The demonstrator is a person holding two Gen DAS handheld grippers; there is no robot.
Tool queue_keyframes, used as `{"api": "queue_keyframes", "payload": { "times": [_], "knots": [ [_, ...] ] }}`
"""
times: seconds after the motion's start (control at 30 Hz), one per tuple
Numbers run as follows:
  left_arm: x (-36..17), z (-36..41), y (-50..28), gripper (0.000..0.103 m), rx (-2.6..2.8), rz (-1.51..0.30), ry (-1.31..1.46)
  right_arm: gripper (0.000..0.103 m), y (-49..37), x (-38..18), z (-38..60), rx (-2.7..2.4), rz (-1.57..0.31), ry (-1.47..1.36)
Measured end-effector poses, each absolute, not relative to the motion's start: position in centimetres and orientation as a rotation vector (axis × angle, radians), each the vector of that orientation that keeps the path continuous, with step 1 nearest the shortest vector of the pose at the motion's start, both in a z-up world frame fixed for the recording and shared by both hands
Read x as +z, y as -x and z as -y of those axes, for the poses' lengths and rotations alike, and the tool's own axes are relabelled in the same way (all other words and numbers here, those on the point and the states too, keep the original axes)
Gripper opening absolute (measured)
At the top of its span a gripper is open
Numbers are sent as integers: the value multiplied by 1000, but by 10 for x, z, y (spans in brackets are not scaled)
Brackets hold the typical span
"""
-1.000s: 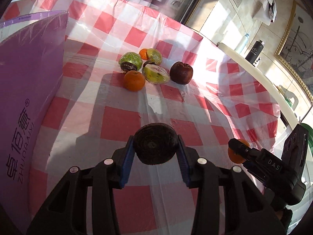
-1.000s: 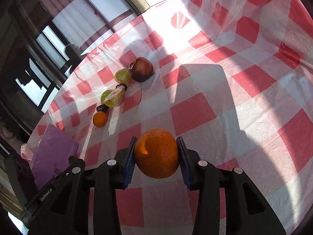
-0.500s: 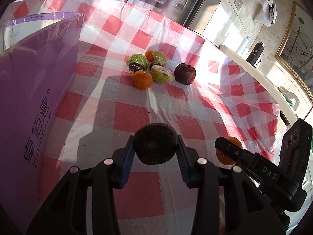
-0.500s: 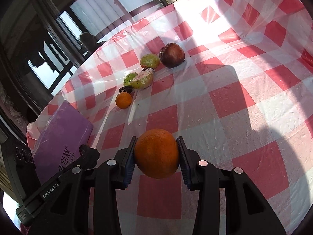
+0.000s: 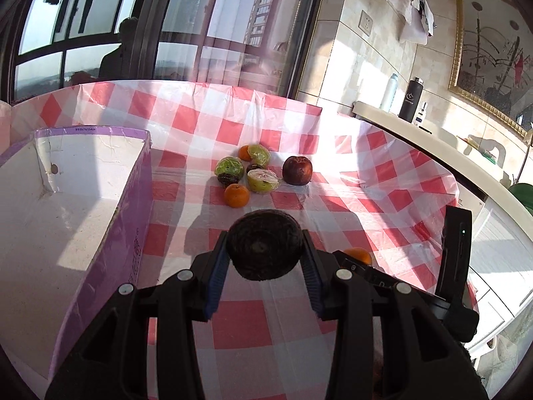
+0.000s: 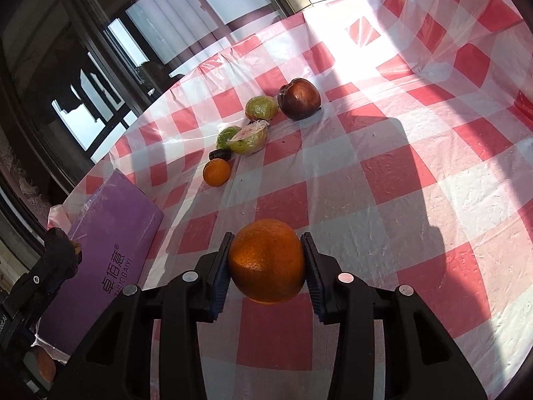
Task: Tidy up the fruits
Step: 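Carry the dark fruit and orange over the white box with both tools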
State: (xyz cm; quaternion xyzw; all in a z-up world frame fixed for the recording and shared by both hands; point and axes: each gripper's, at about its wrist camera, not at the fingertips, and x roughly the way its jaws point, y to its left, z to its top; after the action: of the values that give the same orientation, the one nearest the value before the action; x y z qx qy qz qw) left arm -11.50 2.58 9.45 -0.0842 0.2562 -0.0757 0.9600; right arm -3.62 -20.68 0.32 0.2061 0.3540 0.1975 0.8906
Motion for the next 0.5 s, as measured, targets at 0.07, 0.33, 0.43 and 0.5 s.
{"api": "queue_keyframes", "payload": {
  "times": [0.07,0.33,0.43,0.5],
  "knots": [
    [105,-32,126,41,-131,-497,153,40,38,4,205,412,-742,-438],
    [117,-96,148,42,48,-527,89,41,53,24,162,546,-743,-468],
    [112,-130,147,42,116,-574,110,41,60,50,128,651,-703,-422],
    [110,-150,148,42,160,-596,112,41,64,65,106,703,-688,-385]
  ]
}}
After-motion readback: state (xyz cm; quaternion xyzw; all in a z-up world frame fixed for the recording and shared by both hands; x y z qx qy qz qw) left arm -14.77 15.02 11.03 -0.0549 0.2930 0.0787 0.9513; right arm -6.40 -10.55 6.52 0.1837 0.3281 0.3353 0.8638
